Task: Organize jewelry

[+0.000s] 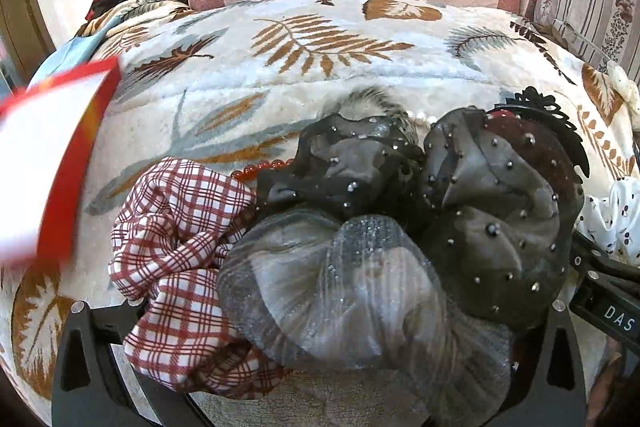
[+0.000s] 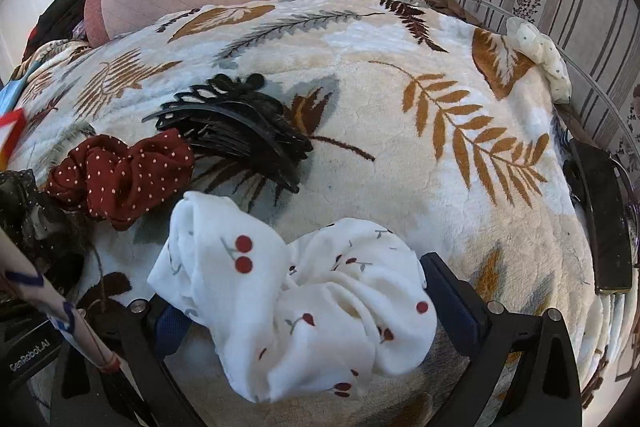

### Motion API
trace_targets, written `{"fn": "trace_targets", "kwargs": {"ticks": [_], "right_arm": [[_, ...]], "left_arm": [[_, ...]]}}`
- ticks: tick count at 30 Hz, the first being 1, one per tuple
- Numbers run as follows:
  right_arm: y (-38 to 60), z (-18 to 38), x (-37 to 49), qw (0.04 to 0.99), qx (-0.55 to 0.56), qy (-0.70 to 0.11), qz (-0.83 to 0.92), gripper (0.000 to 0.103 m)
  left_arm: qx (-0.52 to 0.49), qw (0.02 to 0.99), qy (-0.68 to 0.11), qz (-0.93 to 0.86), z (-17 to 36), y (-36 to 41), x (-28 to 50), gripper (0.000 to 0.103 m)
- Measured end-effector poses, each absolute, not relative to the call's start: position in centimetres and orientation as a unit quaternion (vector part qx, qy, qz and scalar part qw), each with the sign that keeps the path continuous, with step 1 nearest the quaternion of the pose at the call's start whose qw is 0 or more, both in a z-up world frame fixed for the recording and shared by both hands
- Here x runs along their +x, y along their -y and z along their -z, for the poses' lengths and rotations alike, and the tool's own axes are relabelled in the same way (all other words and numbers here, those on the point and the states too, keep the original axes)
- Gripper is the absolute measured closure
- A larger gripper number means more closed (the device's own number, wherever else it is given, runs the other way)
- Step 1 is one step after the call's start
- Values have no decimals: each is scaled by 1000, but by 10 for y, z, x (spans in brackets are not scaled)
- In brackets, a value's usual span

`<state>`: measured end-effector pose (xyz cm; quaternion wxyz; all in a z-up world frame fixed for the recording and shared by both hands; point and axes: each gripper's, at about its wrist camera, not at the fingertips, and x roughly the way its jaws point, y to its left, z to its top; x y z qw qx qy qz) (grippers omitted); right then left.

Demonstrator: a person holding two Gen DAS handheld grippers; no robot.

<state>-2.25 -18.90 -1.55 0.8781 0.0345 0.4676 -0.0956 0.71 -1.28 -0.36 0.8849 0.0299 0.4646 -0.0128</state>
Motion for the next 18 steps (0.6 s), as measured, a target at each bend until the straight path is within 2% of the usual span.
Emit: {"fn": "trace_targets", "kwargs": {"ticks": [13, 18], "right_arm": [[193, -10, -67, 887, 103, -446, 69, 3], [188, -27, -97, 903, 105, -415, 51, 3]], "left_arm": [[26, 886, -463, 14, -1, 3, 0, 0], [31, 880, -473, 15, -1, 3, 5, 0]]}}
